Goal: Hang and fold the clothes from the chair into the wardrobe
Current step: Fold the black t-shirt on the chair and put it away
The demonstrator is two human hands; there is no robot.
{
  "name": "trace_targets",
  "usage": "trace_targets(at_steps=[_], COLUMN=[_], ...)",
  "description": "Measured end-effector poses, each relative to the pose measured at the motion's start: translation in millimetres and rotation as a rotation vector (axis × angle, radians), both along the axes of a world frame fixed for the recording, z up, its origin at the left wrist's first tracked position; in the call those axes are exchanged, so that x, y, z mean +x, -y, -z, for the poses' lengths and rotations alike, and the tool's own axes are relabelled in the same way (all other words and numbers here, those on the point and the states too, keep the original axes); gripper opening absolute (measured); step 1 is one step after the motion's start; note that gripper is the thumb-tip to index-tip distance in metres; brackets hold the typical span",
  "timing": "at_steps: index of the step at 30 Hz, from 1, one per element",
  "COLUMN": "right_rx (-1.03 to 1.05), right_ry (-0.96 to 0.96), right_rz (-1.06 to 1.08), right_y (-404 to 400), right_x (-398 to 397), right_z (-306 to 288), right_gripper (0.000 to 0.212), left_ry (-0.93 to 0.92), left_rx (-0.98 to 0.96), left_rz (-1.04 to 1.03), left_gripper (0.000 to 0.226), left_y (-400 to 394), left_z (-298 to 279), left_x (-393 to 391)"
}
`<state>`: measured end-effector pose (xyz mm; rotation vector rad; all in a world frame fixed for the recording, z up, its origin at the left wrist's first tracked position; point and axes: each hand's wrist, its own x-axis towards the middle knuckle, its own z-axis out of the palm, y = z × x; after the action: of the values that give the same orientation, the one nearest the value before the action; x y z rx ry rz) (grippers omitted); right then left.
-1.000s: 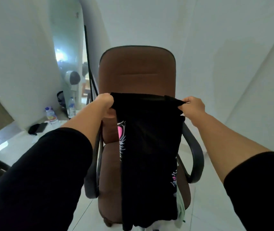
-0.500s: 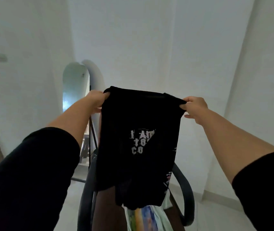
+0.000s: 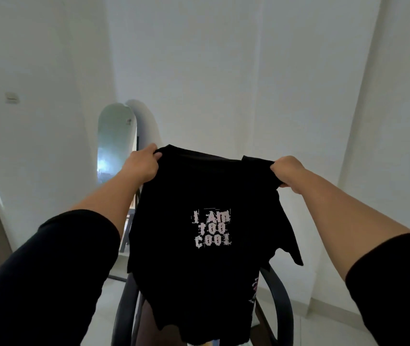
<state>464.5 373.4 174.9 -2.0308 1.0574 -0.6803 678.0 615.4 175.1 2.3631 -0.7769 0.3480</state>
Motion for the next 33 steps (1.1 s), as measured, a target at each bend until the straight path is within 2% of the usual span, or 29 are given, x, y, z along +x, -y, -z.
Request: trace_targets(at_steps=[5, 7, 12, 17, 20, 23, 27, 30, 33], right_rx=[-0.038, -0.023, 0.097, 0.095, 0.209, 0.275, 0.330, 0.332, 0.221], right_ry=[-0.085, -0.108, -0.034, -0.037, 0.052, 0.176, 0.290, 0.342, 0.384], right_rz=[-0.048, -0.035, -0.100, -0.045, -0.063, -0.215, -0.532, -0.640, -0.595], right_y=[18.5, 21.0, 21.7, 24.7, 13.4, -6.0, -38.3, -48.8, -47.6], right_x=[-7.5, -10.6, -9.4, -4.9, 7.4, 22.0, 34.2, 39.0, 31.6], right_z=[10.7, 11.8, 17.9, 28.7, 27.4, 16.7, 1.4, -0.8, 2.9], right_gripper=[0.025, 0.017, 0.020, 0.029, 0.033, 0.033, 0.028, 0.026, 0.028], left_ry=[0.047, 0.045, -0.042, -0.055, -0.329, -0.620, -0.758, -0.765, -0.675], left_rx=[0.023, 0.008, 0.052, 0.122, -0.034, -0.160, -0.135, -0.156, -0.293], left_rz=[-0.057, -0.076, 0.063, 0.077, 0.228, 0.432, 0.635, 0.653, 0.482], left_gripper=[0.024, 0.023, 0.035, 0.027, 0.042, 0.052, 0.058, 0.038, 0.020], left_y=[0.6, 4.1, 21.4, 19.2, 28.3, 42.3, 66.8, 82.2, 91.3], left_z=[11.2, 12.6, 10.8, 13.6, 10.4, 4.1, -0.2, -0.3, -2.3], left_x=[12.2, 13.6, 1.6, 5.2, -8.2, -33.3, -57.8, -69.0, -68.8])
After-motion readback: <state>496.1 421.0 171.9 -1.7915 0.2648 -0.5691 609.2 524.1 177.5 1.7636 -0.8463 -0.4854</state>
